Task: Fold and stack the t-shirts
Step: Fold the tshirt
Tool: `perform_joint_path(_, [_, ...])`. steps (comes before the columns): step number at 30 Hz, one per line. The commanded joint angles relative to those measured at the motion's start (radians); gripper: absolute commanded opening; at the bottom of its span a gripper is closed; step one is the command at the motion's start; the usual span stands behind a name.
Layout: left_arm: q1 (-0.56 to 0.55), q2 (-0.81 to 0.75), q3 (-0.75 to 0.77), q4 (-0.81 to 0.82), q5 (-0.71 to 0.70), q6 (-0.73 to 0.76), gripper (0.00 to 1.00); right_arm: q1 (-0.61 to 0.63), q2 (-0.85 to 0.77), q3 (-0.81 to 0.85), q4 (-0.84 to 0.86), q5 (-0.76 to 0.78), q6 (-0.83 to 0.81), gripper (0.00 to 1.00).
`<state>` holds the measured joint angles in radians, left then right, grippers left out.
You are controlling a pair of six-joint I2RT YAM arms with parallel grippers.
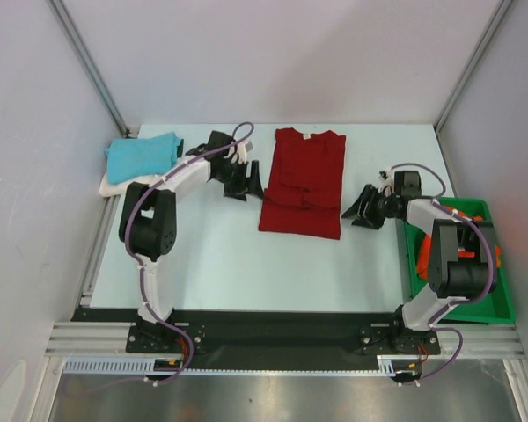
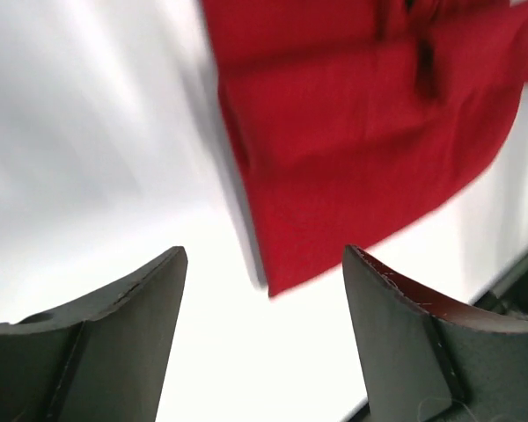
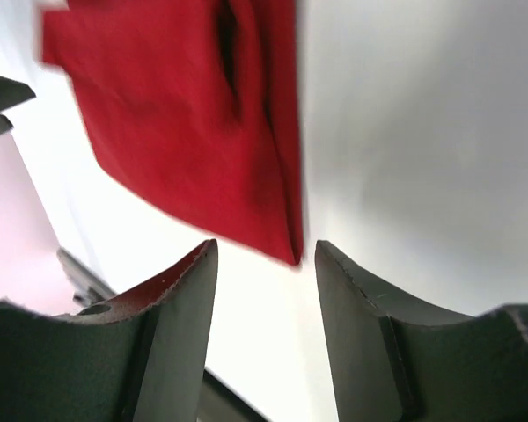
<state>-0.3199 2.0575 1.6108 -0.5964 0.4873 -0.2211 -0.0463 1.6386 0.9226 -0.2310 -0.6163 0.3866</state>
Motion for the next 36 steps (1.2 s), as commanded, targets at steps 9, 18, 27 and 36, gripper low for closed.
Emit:
perform_joint_path(9, [0.018, -0.045, -0.247, 0.056, 0.241, -0.104, 0.75, 0.01, -0.025, -0.169, -0.007, -0.085, 0.011, 0.55])
perform_joint_path(18, [-0.019, 0.019, -0.224, 0.086, 0.29, -0.132, 0.66, 0.01, 0.035, -0.159, 0.05, -0.077, 0.055, 0.52])
perform_joint_path(27, [-0.022, 0.036, -0.223, 0.086, 0.29, -0.135, 0.6, 0.028, 0.072, -0.159, 0.064, -0.074, 0.075, 0.49])
perform_joint_path(36, [-0.024, 0.066, -0.204, 0.084, 0.289, -0.139, 0.49, 0.042, 0.121, -0.148, 0.099, -0.074, 0.103, 0.43])
